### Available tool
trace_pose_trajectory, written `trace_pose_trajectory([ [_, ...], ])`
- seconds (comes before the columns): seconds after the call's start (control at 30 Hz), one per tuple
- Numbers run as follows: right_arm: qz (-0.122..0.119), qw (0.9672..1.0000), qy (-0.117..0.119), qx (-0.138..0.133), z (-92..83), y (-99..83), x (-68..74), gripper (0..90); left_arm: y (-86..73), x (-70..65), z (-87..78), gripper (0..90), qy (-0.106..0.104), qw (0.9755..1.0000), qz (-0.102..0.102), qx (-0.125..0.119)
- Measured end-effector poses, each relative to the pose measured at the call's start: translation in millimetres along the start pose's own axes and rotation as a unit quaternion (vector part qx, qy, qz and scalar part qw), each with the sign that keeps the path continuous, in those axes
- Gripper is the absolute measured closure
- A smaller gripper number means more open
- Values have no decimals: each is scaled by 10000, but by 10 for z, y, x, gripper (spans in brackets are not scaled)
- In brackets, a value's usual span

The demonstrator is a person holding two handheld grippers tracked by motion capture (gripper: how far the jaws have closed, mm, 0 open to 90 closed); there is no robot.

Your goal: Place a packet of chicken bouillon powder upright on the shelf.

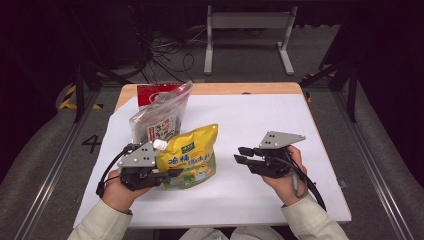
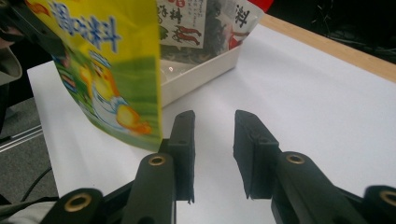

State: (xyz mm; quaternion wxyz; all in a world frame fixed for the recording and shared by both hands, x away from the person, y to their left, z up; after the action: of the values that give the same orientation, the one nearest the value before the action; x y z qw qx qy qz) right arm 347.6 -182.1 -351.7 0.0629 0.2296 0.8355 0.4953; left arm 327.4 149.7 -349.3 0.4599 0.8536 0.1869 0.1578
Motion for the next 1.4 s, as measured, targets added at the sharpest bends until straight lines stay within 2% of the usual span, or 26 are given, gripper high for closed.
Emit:
trace_pose_trajectory([
  [0.23, 87, 9999, 21, 84, -20, -58, -79, 646, 45, 106, -118, 810, 108, 9999, 92, 32],
  [0.37, 114, 9999, 20, 94, -63, -82, -126, 605, 71, 176, -238, 810, 94, 9992, 388, -1],
  [0.43, 129, 9999, 18, 87, -77, -89, -143, 601, 70, 197, -262, 810, 102, 9992, 382, -24],
  [0.53, 178, 9998, 2, 53, -101, -103, -188, 587, 67, 271, -335, 810, 231, 9991, 344, -91],
  [0.63, 219, 9998, -12, 40, -118, -113, -220, 586, 57, 379, -445, 811, 399, 9986, 228, -261],
  [0.77, 253, 9997, -19, 18, -130, -123, -243, 573, 38, 446, -538, 811, 537, 9978, 186, -348],
  [0.9, 265, 9996, -37, -26, -152, -126, -262, 568, -1, 507, -578, 811, 661, 9972, 170, -298],
  [1.17, 311, 9995, -33, -83, -187, -135, -292, 560, -91, 601, -614, 811, 779, 9966, 184, -203],
  [1.4, 316, 9994, -28, -108, -202, -133, -296, 556, -158, 659, -622, 811, 766, 9965, 321, -109],
])
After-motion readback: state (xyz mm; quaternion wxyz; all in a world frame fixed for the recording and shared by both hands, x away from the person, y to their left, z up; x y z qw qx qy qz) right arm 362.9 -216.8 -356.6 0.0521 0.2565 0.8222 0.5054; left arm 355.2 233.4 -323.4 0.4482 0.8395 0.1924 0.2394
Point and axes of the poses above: each handheld gripper's, and its own axes: z roughly forward along the jaws, y roughly out of its top, x roughly to its left, the point moved 2 cm from there along z, roughly forward along the jaws, and after that the axes turned 11 degrees about y, right-handed, at the moved point
